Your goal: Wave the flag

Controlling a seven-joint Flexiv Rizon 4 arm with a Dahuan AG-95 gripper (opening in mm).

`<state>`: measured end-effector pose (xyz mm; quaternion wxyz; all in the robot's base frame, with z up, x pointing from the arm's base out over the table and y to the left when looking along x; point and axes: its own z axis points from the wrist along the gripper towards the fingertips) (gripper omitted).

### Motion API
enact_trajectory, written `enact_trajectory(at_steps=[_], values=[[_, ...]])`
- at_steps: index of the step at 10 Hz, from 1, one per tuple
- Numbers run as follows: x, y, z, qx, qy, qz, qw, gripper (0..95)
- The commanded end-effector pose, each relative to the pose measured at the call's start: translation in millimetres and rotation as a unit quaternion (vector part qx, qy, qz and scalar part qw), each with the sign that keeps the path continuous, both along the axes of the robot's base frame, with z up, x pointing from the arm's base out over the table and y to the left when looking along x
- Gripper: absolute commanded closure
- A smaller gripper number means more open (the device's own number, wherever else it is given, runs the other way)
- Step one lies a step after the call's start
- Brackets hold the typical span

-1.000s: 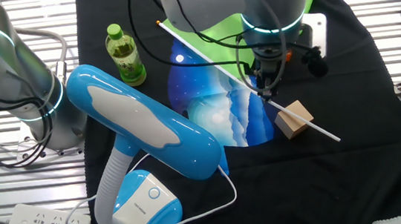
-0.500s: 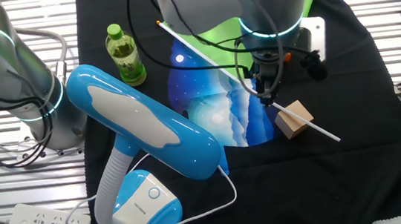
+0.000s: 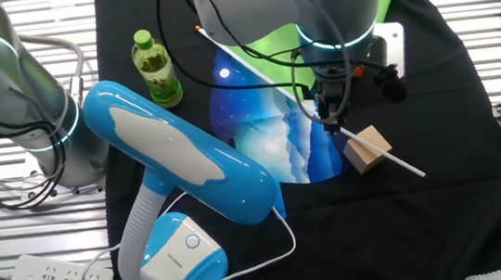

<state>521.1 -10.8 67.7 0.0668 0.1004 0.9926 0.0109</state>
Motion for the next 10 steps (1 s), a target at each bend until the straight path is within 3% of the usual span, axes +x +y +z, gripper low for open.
enact_trajectory(at_steps=[1,2,6,10], values=[[0.1,-0.2,-2.0,0.0,-0.004,0.003,1.0,57.0],[0.0,-0.4,-2.5,0.0,-0.004,0.005,1.0,38.0],[-0.1,-0.7,-3.4,0.001,-0.007,0.007,0.9999,38.0],[-1.6,-0.7,-15.3,-0.001,-0.01,0.008,0.9999,38.0]])
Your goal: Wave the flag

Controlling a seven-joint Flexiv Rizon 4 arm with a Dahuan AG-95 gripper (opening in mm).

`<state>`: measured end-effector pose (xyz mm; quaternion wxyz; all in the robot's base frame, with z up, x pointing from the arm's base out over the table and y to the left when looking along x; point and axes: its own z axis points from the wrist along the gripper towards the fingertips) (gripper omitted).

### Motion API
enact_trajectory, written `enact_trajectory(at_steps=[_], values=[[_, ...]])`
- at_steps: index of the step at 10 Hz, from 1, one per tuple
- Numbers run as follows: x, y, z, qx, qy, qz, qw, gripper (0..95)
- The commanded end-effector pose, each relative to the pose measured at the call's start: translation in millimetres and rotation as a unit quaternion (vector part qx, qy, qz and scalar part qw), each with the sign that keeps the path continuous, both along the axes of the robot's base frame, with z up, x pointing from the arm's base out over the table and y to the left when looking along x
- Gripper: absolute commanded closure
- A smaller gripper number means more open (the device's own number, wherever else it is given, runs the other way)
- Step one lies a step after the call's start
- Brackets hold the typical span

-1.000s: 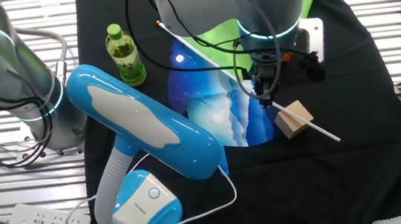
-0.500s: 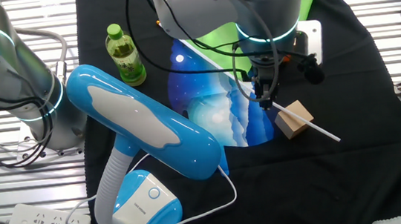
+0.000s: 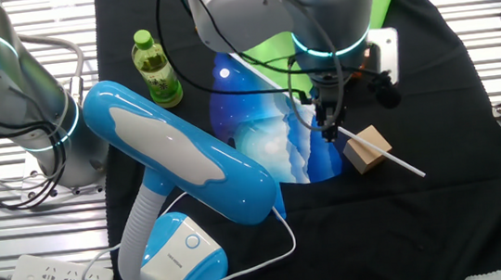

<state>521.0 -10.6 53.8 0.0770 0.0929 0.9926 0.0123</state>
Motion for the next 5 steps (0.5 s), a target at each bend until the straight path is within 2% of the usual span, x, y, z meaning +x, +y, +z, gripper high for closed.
enact_trajectory(at_steps=[1,5], values=[[-1.6,-0.8,-2.4,-0.001,-0.001,0.0,1.0,38.0],[-2.6,-3.6,-6.8,-0.002,-0.001,0.003,1.0,38.0]])
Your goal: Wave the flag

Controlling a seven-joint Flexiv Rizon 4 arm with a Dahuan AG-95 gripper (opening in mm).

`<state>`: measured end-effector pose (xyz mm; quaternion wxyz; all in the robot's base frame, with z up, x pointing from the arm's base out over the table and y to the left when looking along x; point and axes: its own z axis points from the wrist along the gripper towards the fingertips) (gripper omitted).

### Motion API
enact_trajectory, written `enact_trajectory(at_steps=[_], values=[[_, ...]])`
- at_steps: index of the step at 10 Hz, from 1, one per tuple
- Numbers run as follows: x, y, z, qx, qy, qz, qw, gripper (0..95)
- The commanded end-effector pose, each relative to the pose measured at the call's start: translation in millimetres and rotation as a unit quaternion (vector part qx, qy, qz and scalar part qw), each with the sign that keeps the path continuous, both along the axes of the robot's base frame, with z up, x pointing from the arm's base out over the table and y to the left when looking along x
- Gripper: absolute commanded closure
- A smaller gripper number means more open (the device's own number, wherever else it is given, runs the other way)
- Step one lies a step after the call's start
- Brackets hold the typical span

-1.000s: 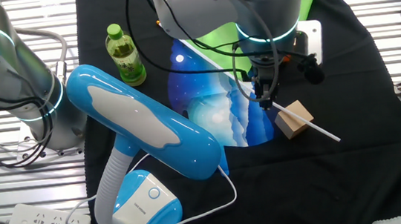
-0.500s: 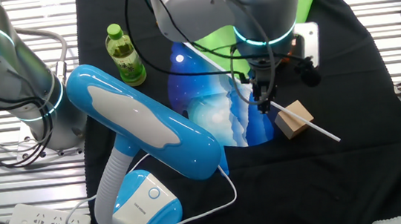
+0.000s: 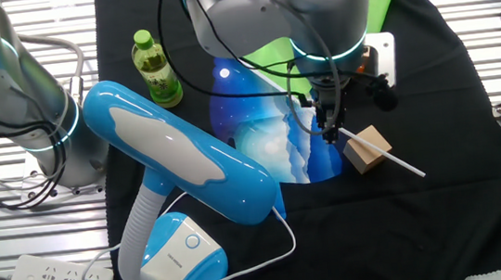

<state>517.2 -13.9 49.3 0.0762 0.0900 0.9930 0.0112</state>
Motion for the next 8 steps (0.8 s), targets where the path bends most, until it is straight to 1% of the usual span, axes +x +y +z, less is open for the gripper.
enact_trajectory(at_steps=[1,3,5,6,7,8], values=[[1.0,-0.3,-4.0,-0.002,-0.002,0.001,1.0,38.0],[0.8,0.0,-5.7,-0.002,-0.001,0.002,1.0,38.0],[0.8,-0.2,-6.0,-0.001,0.005,0.003,1.0,38.0],[0.8,-0.2,-6.0,0.0,0.011,0.003,0.9999,38.0],[0.8,-0.2,-6.0,0.0,0.015,0.004,0.9999,38.0],[0.8,-0.2,-6.0,0.0,0.015,0.005,0.9999,38.0]])
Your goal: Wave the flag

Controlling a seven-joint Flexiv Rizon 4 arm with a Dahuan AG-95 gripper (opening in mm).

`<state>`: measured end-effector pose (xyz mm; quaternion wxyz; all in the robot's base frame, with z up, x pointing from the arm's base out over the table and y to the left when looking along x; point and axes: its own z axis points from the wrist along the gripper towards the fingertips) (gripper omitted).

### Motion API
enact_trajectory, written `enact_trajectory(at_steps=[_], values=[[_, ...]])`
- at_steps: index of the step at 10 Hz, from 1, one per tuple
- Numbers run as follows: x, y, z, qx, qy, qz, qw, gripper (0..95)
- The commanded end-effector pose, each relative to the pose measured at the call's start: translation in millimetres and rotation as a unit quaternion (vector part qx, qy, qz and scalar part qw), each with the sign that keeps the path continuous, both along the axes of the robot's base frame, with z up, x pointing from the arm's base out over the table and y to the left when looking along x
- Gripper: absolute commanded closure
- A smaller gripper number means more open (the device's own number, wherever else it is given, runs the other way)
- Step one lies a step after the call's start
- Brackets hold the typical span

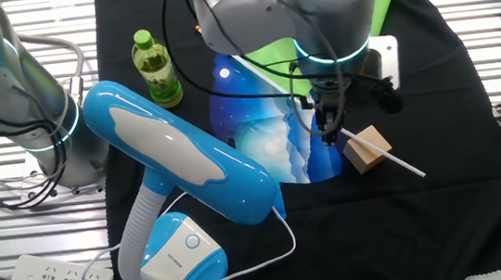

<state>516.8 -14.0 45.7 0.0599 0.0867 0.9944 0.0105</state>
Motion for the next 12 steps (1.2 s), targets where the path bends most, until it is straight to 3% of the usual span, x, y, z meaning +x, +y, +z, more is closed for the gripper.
enact_trajectory(at_steps=[1,10,11,12], values=[[1.3,-0.1,-2.6,0.001,0.002,0.002,1.0,38.0],[0.3,-0.3,-10.3,-0.001,0.0,0.003,1.0,38.0],[0.2,-0.3,-10.3,-0.001,0.0,0.002,1.0,57.0],[0.2,-0.3,-10.4,-0.001,0.0,0.002,1.0,57.0]])
